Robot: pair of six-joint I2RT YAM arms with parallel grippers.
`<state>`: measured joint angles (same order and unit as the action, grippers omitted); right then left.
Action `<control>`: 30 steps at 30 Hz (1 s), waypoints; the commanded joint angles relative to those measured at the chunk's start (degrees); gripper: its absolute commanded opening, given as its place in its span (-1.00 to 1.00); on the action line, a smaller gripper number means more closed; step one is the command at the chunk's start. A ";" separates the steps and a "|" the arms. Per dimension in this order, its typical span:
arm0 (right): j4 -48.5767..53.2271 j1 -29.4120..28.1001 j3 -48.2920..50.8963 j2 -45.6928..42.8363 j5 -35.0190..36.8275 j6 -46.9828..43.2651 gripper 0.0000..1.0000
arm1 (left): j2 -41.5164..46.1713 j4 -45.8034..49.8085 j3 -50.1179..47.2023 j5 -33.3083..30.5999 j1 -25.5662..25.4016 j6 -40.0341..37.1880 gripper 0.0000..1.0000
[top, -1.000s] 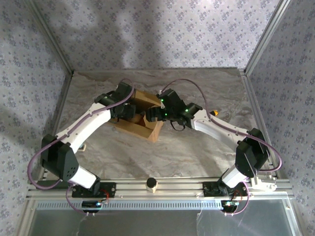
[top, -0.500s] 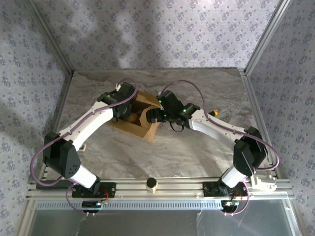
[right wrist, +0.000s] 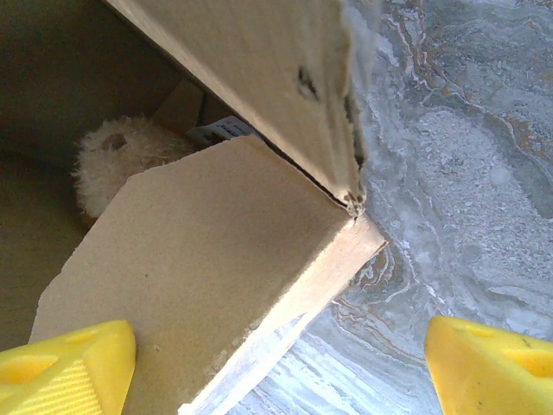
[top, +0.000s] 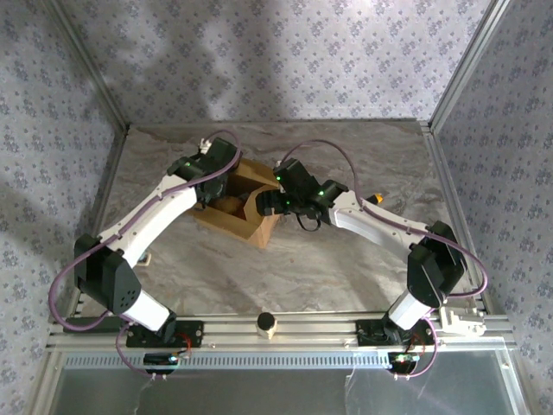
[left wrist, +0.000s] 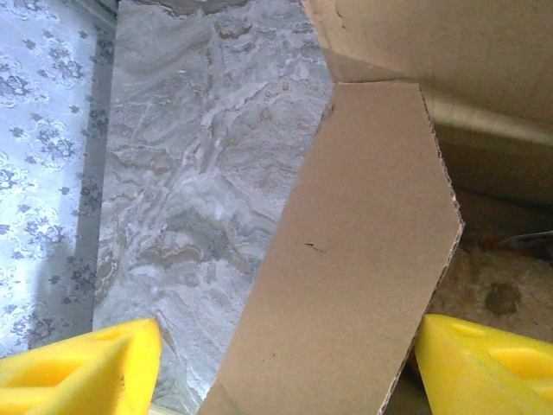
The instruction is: Unpack the express box
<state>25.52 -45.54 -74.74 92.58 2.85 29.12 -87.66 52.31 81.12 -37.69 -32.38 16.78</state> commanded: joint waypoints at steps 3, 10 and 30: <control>4.30 -0.43 -1.10 0.35 1.72 0.15 0.74 | 1.79 2.31 2.45 -7.21 0.59 -1.63 0.55; 4.49 -0.29 -1.15 0.02 1.75 -0.18 0.74 | 2.28 2.90 3.52 -6.68 4.76 -2.10 0.55; 4.67 2.41 -3.65 -0.76 -3.31 -4.28 0.75 | 0.57 1.92 -2.71 10.57 15.24 5.70 0.54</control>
<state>27.68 -44.21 -75.79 92.58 0.86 27.55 -87.00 53.25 80.03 -31.77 -17.23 19.53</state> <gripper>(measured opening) 0.872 0.773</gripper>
